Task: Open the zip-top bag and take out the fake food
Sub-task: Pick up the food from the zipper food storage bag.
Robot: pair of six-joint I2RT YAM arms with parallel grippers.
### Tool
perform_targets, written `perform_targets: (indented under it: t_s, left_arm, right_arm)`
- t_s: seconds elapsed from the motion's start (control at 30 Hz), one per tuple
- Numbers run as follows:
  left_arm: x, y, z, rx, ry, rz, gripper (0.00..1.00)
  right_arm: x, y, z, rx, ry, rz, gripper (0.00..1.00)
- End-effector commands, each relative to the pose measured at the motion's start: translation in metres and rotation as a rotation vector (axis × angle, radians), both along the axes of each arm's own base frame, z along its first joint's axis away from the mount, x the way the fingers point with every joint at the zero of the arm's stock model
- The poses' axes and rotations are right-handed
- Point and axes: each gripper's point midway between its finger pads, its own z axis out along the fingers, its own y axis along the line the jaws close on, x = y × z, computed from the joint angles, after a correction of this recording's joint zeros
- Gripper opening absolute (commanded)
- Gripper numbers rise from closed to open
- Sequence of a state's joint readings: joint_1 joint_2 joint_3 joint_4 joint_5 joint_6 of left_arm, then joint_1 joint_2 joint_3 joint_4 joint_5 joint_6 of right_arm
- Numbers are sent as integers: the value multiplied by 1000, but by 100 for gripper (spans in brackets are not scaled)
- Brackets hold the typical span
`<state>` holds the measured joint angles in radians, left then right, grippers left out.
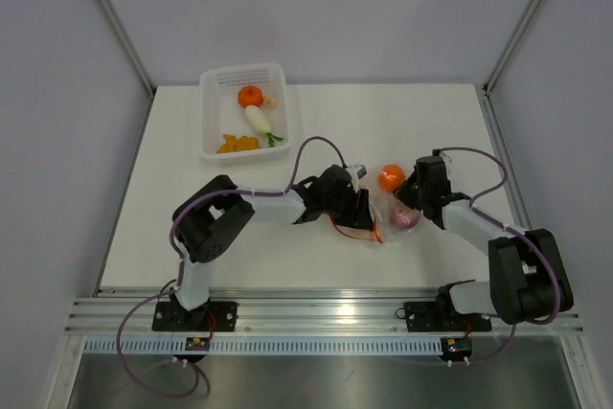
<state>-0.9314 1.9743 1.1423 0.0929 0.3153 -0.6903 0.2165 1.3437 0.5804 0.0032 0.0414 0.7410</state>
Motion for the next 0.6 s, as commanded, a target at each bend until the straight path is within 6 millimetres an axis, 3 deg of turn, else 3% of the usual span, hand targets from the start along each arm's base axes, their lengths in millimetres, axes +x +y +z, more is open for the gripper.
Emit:
perform_targets:
  t_s: [0.0,0.17,0.3,0.57]
  left_arm:
    - [19,36,-4,0,54,82,28]
    - [45,61,21,-67,21,189,28]
    - [62,81,25,-82,15,250,28]
    - [72,96,38,-220,99,274,28]
  right_arm:
    - [3,-10,9,-18,-37,-31,0]
    - [3,-9,10,-14,-41,-31,0]
    - [2,-10,10,-15,-38,-34,0]
    - [2,-10,9,-15,-35,-33,0]
